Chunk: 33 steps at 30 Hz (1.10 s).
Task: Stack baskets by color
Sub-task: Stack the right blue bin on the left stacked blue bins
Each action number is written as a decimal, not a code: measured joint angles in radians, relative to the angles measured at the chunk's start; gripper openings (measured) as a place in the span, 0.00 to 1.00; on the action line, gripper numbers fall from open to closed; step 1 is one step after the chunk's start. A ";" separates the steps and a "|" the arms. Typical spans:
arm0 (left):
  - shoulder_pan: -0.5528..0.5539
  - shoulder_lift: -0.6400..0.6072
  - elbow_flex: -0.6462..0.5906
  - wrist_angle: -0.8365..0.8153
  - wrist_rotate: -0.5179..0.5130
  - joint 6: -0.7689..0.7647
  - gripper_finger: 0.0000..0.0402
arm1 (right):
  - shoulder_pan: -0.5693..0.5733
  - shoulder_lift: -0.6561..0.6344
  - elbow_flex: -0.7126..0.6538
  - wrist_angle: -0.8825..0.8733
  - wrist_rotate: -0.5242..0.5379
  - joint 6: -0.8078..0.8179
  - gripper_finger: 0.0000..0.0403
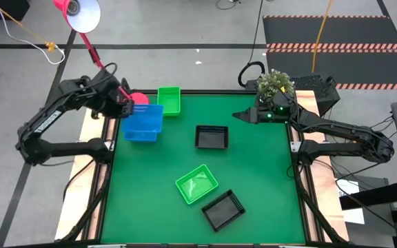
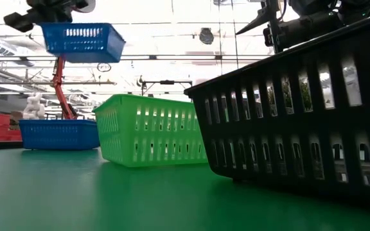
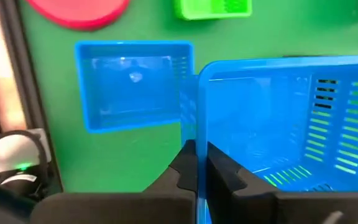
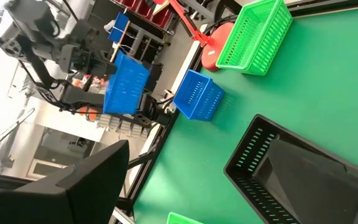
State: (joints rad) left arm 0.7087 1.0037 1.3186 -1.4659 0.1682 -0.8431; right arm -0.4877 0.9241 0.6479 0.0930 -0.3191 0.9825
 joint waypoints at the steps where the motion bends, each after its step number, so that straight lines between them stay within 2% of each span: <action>1: 0.009 -0.015 -0.018 0.002 -0.010 -0.002 0.01 | 0.000 0.000 0.000 0.000 0.000 0.000 0.94; 6: 0.061 -0.063 -0.119 0.028 -0.040 0.030 0.02 | 0.000 0.000 0.000 0.000 0.001 0.000 0.94; 20: 0.254 -0.075 -0.443 0.246 -0.030 0.287 0.04 | 0.000 0.000 0.000 0.000 0.003 0.016 0.94; 25: 0.313 -0.075 -0.497 0.265 -0.028 0.360 0.02 | 0.000 0.000 0.000 0.000 0.006 0.019 0.94; 30: 0.341 -0.075 -0.503 0.292 -0.020 0.392 0.04 | 0.000 0.000 0.000 0.000 0.008 0.019 0.94; 33: 0.348 -0.075 -0.503 0.313 -0.020 0.396 0.03 | 0.000 0.000 0.000 0.000 0.010 0.019 0.94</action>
State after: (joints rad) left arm 1.0562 0.9291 0.8158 -1.1527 0.1480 -0.4468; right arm -0.4877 0.9241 0.6479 0.0929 -0.3093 1.0019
